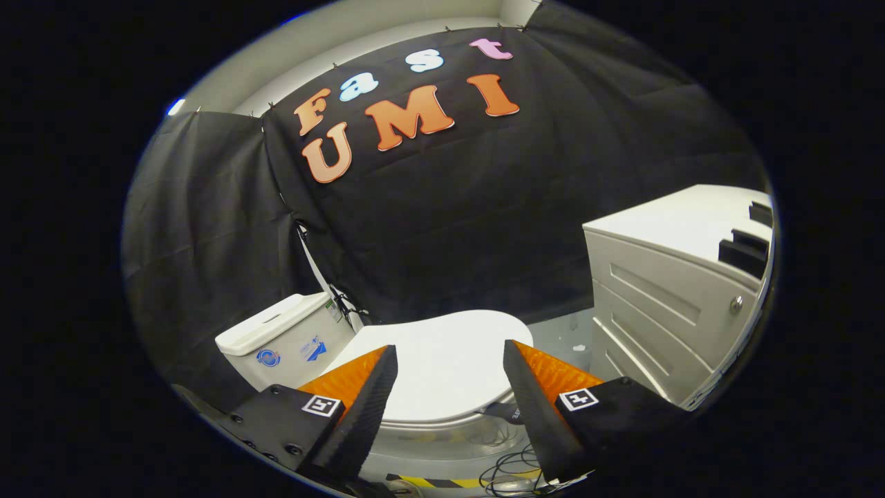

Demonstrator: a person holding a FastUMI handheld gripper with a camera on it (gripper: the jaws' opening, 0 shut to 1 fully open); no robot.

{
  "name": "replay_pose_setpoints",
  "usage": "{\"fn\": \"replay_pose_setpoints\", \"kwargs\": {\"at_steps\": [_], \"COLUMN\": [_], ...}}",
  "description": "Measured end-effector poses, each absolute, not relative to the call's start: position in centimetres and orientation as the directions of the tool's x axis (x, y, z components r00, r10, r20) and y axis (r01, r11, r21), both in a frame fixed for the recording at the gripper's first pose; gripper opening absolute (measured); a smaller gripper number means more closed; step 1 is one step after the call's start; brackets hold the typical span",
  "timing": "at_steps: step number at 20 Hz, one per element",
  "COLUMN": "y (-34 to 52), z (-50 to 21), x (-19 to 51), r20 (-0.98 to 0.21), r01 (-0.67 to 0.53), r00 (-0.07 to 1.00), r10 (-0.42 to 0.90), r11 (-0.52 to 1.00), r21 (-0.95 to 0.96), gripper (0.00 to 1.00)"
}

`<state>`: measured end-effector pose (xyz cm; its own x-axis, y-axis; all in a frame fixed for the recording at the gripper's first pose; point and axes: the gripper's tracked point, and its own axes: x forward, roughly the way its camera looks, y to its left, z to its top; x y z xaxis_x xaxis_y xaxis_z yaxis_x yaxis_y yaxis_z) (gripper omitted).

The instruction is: Open the toilet lid.

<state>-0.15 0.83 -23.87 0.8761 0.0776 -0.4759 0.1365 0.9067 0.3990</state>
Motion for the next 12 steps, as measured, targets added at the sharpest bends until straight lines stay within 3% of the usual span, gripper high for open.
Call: {"fn": "replay_pose_setpoints", "kwargs": {"at_steps": [12], "y": [-0.9], "z": [-33.3], "x": [-2.0], "r20": [-0.602], "r01": [0.323], "r00": [0.779], "r10": [0.173], "r11": [0.714], "r21": [0.622], "gripper": [0.99]}}
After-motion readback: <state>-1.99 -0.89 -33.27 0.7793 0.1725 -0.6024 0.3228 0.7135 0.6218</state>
